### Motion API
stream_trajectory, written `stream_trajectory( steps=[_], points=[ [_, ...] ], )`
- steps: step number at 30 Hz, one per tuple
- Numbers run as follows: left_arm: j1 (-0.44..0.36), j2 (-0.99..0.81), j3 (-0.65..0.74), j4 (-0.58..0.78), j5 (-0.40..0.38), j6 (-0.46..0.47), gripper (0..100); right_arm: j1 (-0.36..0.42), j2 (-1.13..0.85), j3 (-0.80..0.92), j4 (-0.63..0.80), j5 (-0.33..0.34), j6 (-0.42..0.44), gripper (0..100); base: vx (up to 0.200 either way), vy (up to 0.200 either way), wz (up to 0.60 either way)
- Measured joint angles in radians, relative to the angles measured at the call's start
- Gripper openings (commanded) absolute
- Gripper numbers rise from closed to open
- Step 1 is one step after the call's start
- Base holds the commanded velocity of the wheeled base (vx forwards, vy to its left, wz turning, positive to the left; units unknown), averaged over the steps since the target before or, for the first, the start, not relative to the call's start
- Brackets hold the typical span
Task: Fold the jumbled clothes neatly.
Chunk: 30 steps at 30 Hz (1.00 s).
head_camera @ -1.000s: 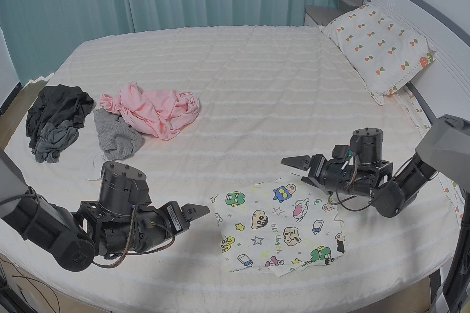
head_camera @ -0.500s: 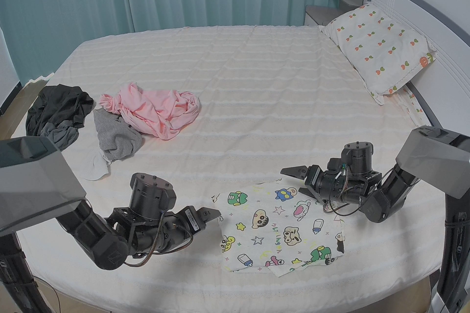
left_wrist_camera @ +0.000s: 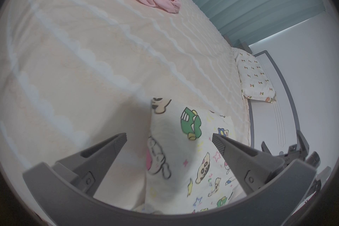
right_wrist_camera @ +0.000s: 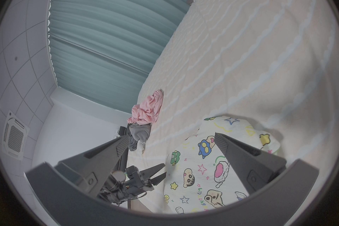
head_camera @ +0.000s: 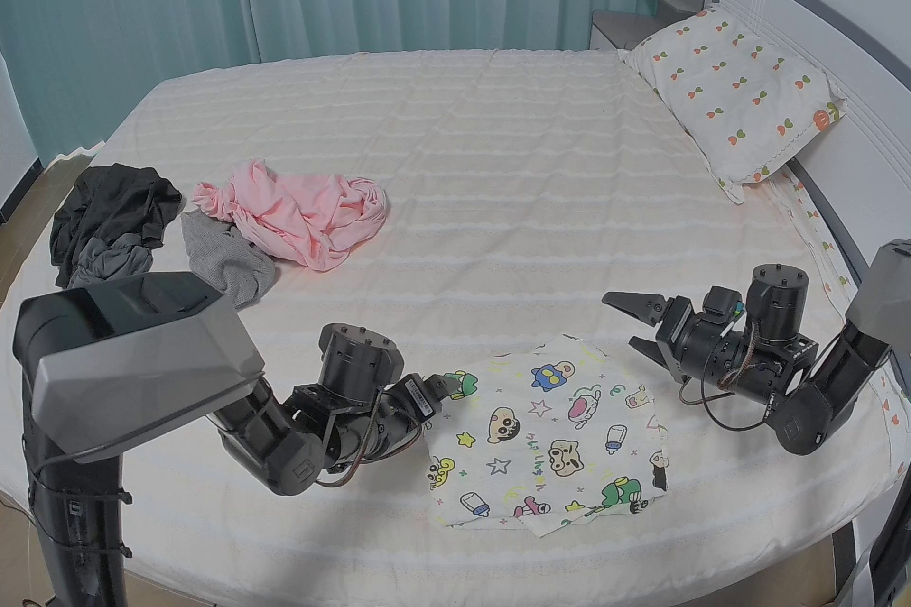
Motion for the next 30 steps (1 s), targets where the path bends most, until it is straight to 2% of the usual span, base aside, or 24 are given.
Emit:
stream_trajectory(
  steps=[8, 9, 16, 23, 30],
  points=[
    [0.0, 0.071, -0.107, 0.035, 0.003, 0.005, 100, -0.001, -0.029, 0.023, -0.007, -0.001, -0.013, 100, 0.0, 0.0, 0.0],
    [0.001, 0.076, -0.117, 0.044, 0.003, 0.006, 0, -0.002, -0.03, 0.024, -0.007, -0.001, -0.016, 100, 0.0, 0.0, 0.0],
    [0.004, 0.102, -0.173, 0.068, 0.044, 0.013, 0, 0.001, -0.037, 0.037, -0.012, -0.001, -0.031, 100, 0.0, 0.0, 0.0],
    [0.002, 0.11, -0.216, 0.066, 0.102, 0.077, 0, 0.01, -0.038, 0.047, -0.013, 0.0, -0.055, 100, 0.0, 0.0, 0.0],
    [0.003, 0.114, -0.23, 0.03, 0.109, 0.153, 0, 0.015, -0.04, 0.055, -0.015, -0.001, -0.06, 100, 0.0, 0.0, 0.0]
  ],
)
